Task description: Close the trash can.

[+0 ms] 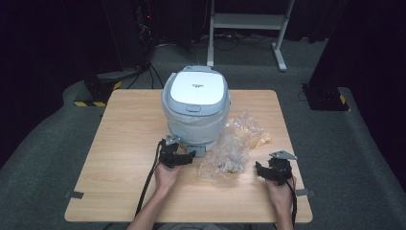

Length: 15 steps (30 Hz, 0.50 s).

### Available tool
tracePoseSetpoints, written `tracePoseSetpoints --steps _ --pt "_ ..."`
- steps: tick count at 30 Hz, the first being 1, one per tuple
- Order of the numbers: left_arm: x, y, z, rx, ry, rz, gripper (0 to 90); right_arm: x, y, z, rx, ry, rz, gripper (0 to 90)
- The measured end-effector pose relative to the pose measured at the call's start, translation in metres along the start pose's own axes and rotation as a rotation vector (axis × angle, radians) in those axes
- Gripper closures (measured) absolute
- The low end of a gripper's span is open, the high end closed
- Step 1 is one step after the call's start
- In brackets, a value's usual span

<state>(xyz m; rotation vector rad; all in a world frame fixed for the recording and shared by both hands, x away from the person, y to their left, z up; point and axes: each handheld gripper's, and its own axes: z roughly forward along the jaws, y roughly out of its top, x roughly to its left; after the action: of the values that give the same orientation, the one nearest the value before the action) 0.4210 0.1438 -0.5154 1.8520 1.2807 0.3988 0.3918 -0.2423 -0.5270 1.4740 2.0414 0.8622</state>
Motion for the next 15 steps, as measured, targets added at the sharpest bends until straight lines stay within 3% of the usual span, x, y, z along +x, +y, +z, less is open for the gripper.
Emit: tracePoseSetpoints --steps 15 --pt "0.0034 0.0045 0.0071 0.003 0.011 -0.024 13.7 0.0 0.0 0.0 0.0 0.0 -0.001 24.2"
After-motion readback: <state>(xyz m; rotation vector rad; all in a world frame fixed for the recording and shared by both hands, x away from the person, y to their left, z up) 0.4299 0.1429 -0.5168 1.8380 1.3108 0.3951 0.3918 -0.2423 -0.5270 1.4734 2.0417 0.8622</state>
